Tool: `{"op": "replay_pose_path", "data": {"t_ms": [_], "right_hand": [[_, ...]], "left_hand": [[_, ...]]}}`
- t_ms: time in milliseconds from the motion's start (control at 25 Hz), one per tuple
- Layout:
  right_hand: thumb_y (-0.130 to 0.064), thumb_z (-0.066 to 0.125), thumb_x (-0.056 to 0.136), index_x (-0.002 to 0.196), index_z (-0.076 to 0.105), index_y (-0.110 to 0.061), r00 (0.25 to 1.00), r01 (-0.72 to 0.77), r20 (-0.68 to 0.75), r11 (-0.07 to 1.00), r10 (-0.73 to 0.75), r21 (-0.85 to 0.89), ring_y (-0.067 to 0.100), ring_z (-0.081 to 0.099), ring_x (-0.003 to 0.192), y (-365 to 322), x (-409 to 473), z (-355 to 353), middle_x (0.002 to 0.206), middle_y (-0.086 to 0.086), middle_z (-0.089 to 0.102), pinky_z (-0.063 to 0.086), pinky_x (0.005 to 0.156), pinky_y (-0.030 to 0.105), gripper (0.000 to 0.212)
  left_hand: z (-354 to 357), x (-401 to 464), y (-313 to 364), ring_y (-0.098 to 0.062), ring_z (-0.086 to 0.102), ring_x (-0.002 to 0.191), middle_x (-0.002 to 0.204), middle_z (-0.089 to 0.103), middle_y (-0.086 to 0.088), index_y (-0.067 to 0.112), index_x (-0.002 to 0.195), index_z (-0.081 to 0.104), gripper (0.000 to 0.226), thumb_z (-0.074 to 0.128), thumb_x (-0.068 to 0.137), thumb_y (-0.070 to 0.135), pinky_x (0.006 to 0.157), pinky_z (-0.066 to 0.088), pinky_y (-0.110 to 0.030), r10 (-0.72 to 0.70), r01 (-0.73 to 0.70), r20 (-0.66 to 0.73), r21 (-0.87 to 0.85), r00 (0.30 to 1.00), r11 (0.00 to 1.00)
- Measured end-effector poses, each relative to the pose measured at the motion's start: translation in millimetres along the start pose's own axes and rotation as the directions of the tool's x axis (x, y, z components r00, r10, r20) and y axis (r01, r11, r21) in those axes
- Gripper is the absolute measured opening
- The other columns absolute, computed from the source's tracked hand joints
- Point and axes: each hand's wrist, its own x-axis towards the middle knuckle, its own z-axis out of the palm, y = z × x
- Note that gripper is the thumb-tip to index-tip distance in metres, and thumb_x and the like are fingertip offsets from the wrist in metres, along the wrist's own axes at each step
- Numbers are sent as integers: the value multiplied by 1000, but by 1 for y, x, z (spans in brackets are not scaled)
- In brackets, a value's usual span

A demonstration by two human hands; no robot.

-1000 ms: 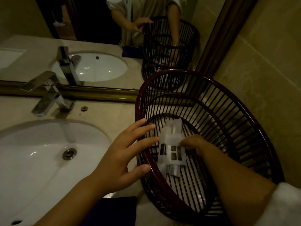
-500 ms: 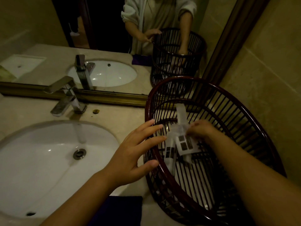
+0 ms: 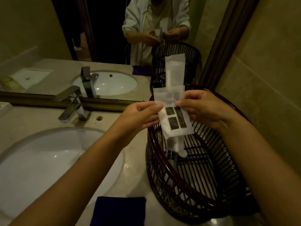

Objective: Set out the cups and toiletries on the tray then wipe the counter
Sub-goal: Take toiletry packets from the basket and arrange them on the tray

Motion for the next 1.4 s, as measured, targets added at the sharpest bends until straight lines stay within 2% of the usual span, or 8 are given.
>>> {"op": "replay_pose_path", "data": {"t_ms": [120,440,720,920,1000,1080,1240,1400], "right_hand": [[-16,70,56,83,69,-13,999,8,45,1000,-8,6,16,71,79,3,-1,9,83,1,74,58,61,25,28],[-4,65,76,85,68,-8,999,35,33,998,-36,51,16,71,75,2,15,17,82,3,73,60,63,27,10],[-7,66,77,82,69,-12,998,46,49,998,-45,-34,12,70,73,4,24,19,83,1,71,57,60,22,8],[-18,66,79,94,68,-15,996,47,72,998,-44,-41,12,70,72,-1,34,15,83,0,74,55,57,21,15],[-24,64,82,93,69,-19,1000,19,9,1000,-19,-13,12,71,73,6,41,2,82,-2,75,55,56,21,13],[-23,63,83,88,67,-21,991,-79,-118,988,63,-132,11,70,73,27,50,-17,87,0,72,54,55,20,7],[-17,61,85,88,64,-15,932,-362,-251,730,263,-579,11,59,72,103,69,-46,87,1,62,45,54,20,4],[-19,70,77,86,65,-15,925,-308,-191,357,327,-882,14,58,80,167,82,-48,93,6,63,47,66,24,11]], "left_hand": [[-3,0,-1,-14,70,92,94,76,2,24,86,73,23,68,65,32,71,56,-21,-4,4,6,-3,1000,1000],[-13,14,7,-13,71,87,87,76,4,25,75,76,15,70,62,25,65,55,-19,-10,7,-44,-72,999,997],[-22,18,5,-10,71,84,85,76,5,19,86,70,22,70,64,17,63,55,-18,-68,61,-107,-72,992,996],[-33,15,11,-12,72,77,80,76,3,13,95,65,28,64,67,17,58,55,-18,-5,-22,-177,-149,984,989],[-54,14,17,-7,70,64,73,74,2,11,98,61,28,60,70,18,52,52,-15,-1,-51,-220,-228,975,972],[-83,10,16,-2,63,49,63,68,5,13,94,58,15,54,80,17,44,48,-12,-19,-38,-280,-196,960,980],[-115,2,-22,-6,70,65,89,68,-1,14,97,63,15,55,85,11,50,53,-15,-186,151,-435,-113,881,982],[-111,-3,-58,-11,72,74,81,76,-1,13,90,67,22,63,69,14,54,55,-19,-270,217,-385,-177,882,960]]}}
